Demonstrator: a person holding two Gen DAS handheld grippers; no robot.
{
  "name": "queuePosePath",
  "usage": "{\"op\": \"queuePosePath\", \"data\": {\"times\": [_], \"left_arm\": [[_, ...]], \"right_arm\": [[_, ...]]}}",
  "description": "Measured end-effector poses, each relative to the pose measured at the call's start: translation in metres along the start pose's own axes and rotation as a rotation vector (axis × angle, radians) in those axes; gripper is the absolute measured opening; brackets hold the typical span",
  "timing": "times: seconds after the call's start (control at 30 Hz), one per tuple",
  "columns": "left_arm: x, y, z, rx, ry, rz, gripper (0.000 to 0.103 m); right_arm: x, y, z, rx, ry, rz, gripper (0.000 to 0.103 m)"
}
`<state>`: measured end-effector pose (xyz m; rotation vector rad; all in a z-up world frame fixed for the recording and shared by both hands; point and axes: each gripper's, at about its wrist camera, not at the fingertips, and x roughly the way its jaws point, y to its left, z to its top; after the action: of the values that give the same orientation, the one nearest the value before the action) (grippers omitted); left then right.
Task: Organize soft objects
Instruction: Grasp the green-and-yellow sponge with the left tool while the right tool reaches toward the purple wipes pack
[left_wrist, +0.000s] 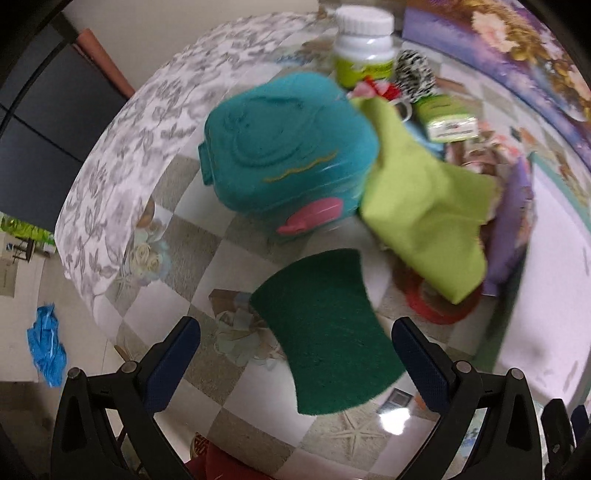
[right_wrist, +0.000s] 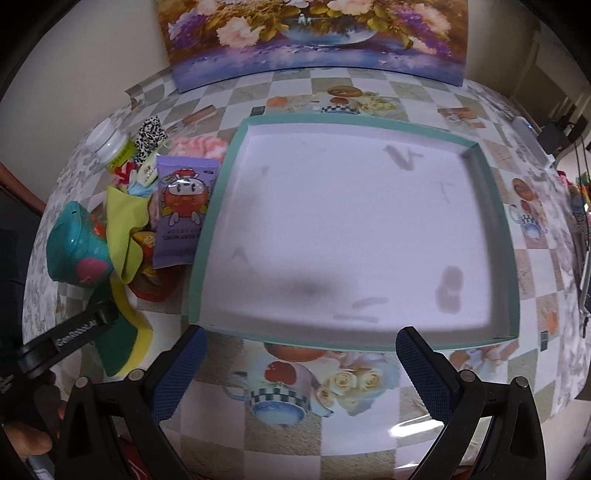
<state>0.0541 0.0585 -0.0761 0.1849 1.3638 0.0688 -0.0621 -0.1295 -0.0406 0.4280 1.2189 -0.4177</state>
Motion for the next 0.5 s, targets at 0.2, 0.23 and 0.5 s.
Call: {"op": "queuePosePath", "data": {"times": [0.2, 0.23, 0.5], "left_arm": [[0.008, -0.001, 0.003, 0.0, 0.019, -0.006, 0.103], [0.009, -0.001, 0.004, 0.005, 0.018, -0.008, 0.102], [0.018, -0.011, 0.005, 0.041, 0.053, -0.023, 0.075]], "right_arm": [[0.003, 0.008, 0.007, 0.005, -0.006, 0.031, 0.103], [0.003, 0.009, 0.007, 0.006, -0.007, 0.034, 0.103], [0.003, 0.015, 0.01, 0.014, -0.014, 0.038, 0.103]]}}
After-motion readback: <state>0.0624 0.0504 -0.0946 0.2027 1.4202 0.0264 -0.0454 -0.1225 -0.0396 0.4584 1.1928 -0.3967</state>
